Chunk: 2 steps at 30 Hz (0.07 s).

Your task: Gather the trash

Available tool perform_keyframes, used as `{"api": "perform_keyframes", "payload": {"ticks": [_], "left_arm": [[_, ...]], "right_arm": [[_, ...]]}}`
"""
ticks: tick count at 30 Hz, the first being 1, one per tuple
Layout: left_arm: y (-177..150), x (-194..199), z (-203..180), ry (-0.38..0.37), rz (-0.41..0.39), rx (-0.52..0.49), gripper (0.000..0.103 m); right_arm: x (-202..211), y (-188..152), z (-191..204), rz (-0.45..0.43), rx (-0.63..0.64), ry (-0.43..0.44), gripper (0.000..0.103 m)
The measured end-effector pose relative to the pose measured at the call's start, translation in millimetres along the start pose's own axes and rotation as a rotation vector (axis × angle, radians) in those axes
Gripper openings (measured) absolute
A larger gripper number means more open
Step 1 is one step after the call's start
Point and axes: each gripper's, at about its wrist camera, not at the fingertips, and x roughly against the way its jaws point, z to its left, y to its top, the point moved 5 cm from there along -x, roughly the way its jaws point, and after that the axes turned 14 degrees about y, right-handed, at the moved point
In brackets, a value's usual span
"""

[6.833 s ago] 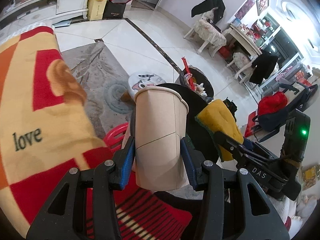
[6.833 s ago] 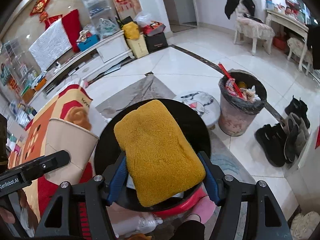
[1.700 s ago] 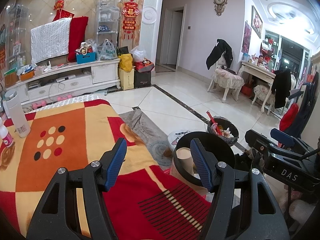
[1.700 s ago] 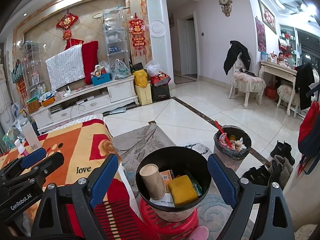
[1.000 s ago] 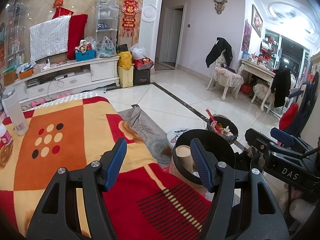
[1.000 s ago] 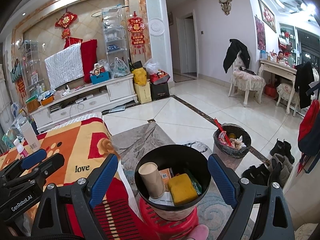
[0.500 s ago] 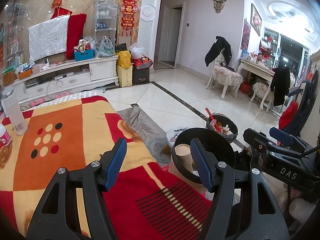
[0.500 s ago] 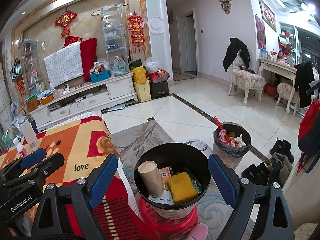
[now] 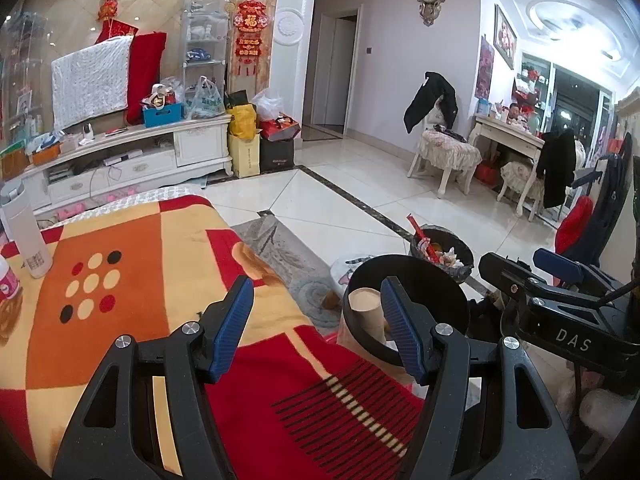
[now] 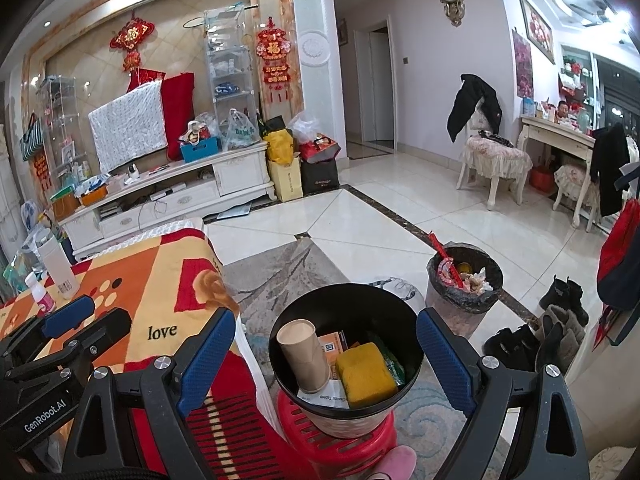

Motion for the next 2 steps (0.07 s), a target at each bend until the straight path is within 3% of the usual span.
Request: {"api": "perform_keyframes", "payload": {"ticks": [2], "left_arm": [[-0.4, 0.1, 0.2, 0.001, 0.001, 0.002, 0.065]], "right_arm": [[-0.5, 0.8, 0.4, 0.002, 0.004, 0.002, 0.090]]}}
